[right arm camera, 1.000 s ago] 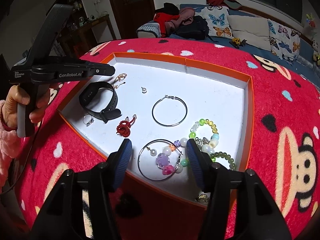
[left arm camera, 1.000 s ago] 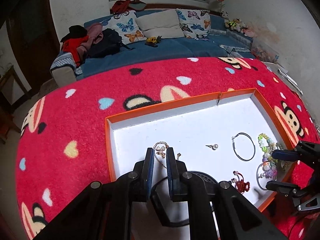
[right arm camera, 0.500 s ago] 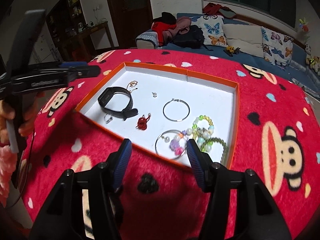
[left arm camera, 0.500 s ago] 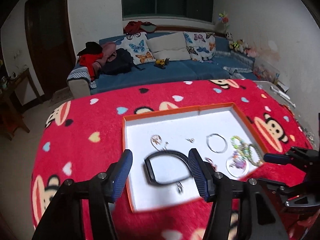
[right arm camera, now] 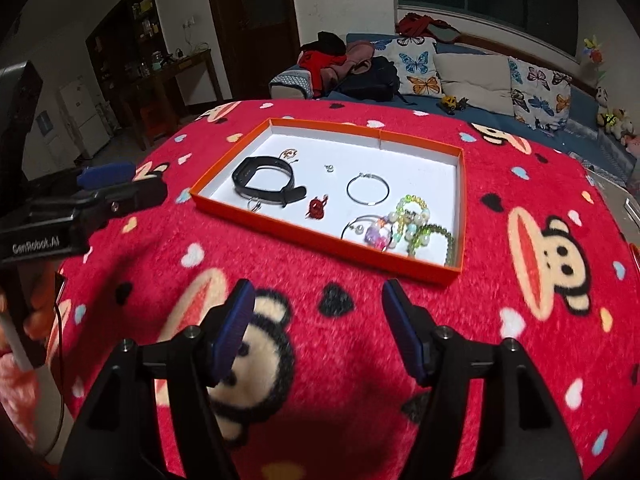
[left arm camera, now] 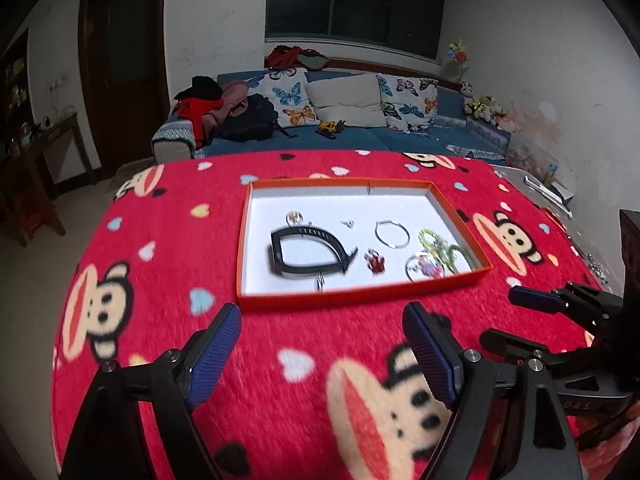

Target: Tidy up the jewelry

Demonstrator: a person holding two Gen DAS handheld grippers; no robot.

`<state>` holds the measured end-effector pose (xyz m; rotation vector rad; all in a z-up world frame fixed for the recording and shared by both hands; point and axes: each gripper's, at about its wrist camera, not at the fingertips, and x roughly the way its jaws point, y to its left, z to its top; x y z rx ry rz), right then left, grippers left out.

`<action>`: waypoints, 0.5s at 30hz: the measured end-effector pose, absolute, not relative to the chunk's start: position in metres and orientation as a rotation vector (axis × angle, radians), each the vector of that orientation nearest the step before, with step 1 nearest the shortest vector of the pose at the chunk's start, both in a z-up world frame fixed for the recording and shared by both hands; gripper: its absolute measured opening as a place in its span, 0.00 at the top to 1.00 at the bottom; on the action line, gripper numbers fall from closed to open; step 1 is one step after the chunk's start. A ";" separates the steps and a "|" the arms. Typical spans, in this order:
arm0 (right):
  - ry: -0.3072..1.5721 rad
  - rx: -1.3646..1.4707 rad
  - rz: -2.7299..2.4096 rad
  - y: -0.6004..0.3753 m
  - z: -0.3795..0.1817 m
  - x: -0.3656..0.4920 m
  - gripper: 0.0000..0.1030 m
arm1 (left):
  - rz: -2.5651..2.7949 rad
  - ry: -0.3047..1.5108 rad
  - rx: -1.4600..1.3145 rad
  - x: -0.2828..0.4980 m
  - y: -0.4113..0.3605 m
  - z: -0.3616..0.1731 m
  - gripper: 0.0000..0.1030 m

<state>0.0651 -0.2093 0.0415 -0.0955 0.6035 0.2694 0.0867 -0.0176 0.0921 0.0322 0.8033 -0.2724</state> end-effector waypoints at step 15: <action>0.611 -0.070 0.241 -0.207 0.029 0.036 0.34 | -0.235 0.818 0.034 0.028 -0.019 0.073 0.14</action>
